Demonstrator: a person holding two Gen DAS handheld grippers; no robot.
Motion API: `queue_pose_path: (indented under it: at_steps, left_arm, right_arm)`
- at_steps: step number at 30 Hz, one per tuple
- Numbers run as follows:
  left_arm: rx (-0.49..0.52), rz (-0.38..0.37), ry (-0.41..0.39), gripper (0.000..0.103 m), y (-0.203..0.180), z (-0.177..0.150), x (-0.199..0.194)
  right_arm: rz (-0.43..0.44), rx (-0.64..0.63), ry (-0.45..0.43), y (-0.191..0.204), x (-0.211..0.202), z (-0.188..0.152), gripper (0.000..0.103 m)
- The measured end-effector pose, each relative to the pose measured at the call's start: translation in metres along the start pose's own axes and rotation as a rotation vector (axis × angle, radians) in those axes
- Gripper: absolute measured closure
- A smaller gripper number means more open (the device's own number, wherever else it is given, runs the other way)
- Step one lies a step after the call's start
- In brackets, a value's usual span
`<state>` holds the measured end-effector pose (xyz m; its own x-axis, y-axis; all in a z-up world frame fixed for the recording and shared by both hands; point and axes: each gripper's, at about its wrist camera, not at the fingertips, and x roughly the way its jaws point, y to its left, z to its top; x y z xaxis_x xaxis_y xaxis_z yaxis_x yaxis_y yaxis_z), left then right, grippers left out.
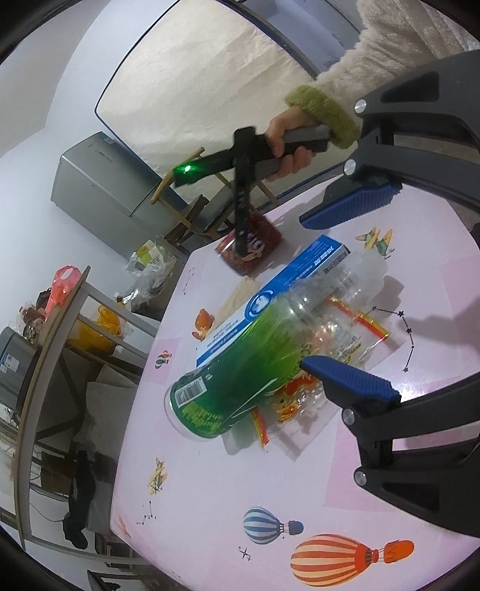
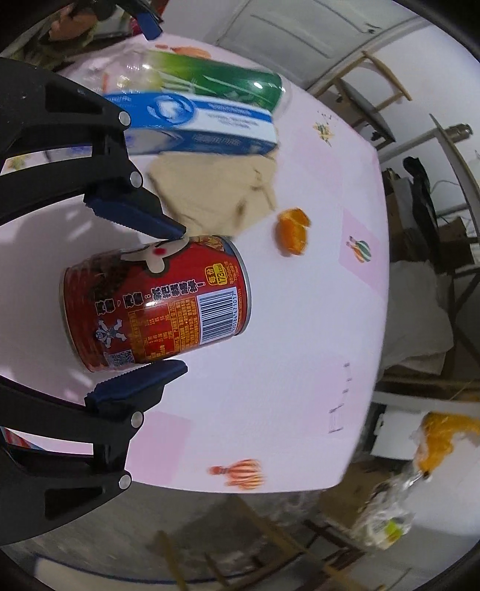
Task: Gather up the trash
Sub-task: 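Close the right tool around the red drink can, then bring the can to the left tool while the left tool closes on it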
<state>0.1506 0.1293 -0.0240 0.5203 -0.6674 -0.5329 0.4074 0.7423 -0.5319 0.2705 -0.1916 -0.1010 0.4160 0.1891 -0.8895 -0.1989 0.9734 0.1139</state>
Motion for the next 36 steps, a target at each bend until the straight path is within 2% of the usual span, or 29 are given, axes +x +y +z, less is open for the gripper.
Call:
queue_pose_path:
  at_steps: [6, 13, 17, 19, 24, 26, 30, 32, 36]
  left_arm:
    - [0.033, -0.034, 0.013, 0.034, -0.015, -0.005, 0.002]
    - [0.168, -0.142, 0.091, 0.034, -0.061, -0.032, 0.014]
    - [0.267, -0.171, 0.146, 0.034, -0.089, -0.049, 0.031]
    - [0.331, -0.149, 0.185, 0.034, -0.106, -0.059, 0.046]
    - [0.439, -0.158, 0.280, 0.035, -0.132, -0.075, 0.084]
    - [0.396, -0.193, 0.333, 0.045, -0.131, -0.078, 0.103]
    - [0.255, -0.262, 0.383, 0.051, -0.116, -0.072, 0.124]
    - [0.188, -0.316, 0.382, 0.057, -0.108, -0.065, 0.125]
    - [0.084, -0.369, 0.380, 0.069, -0.096, -0.053, 0.129]
  right_arm:
    - [0.124, 0.139, 0.027, -0.004, -0.028, -0.059, 0.040]
    - [0.381, 0.481, 0.122, -0.026, -0.041, -0.121, 0.040]
    - [0.468, 0.601, 0.178, -0.029, -0.038, -0.137, 0.040]
    - [0.498, 0.646, 0.216, -0.029, -0.036, -0.140, 0.040]
    - [0.537, 0.670, 0.317, -0.025, -0.039, -0.146, 0.041]
    - [0.541, 0.666, 0.344, -0.023, -0.041, -0.146, 0.041]
    - [0.503, 0.651, 0.368, -0.022, -0.046, -0.146, 0.041]
    - [0.501, 0.661, 0.364, -0.023, -0.048, -0.145, 0.041]
    - [0.531, 0.688, 0.344, -0.027, -0.055, -0.145, 0.041]
